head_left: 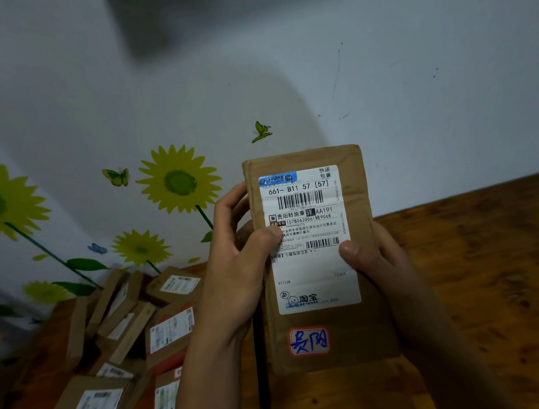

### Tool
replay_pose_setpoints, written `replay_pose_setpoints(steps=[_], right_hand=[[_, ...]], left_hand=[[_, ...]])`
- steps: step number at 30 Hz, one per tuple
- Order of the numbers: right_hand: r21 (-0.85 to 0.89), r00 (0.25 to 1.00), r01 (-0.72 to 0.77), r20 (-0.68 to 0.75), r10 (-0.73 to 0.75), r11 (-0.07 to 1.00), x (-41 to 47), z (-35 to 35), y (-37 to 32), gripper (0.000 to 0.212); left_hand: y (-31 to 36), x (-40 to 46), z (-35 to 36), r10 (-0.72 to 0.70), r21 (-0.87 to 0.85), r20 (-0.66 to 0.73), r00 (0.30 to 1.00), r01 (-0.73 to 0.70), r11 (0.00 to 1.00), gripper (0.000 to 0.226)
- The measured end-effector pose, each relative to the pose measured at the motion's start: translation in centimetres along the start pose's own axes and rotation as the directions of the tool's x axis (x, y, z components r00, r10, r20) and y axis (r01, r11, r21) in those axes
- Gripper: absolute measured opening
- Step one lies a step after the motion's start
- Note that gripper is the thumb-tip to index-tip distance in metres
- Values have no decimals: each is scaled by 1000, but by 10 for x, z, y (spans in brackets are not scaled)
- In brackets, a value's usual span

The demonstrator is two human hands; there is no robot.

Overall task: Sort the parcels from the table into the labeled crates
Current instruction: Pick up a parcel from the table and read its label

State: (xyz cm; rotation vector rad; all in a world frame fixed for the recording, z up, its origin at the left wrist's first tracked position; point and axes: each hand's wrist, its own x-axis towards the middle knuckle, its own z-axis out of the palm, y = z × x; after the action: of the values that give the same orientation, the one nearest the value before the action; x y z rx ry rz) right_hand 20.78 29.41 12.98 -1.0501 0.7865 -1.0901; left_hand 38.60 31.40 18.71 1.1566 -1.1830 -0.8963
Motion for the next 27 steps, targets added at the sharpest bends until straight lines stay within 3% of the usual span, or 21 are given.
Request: replay_pose_setpoints(steps=[14,19,27], right_hand=[[15,1000,1,-2,-1,1000,-2,-1,2,76],[-27,1000,6,-4,-6,1000,-1,1,2,87],[8,1000,-13,-10,13,1000,-2,0,2,79]], left_hand=[[-3,-3,-1,1,5,28,1000,-2,1000,65],[-2,-4,-1,3,4,26,1000,-4,1000,71],[-2,-2,0,2,19,40,999,-3,1000,68]])
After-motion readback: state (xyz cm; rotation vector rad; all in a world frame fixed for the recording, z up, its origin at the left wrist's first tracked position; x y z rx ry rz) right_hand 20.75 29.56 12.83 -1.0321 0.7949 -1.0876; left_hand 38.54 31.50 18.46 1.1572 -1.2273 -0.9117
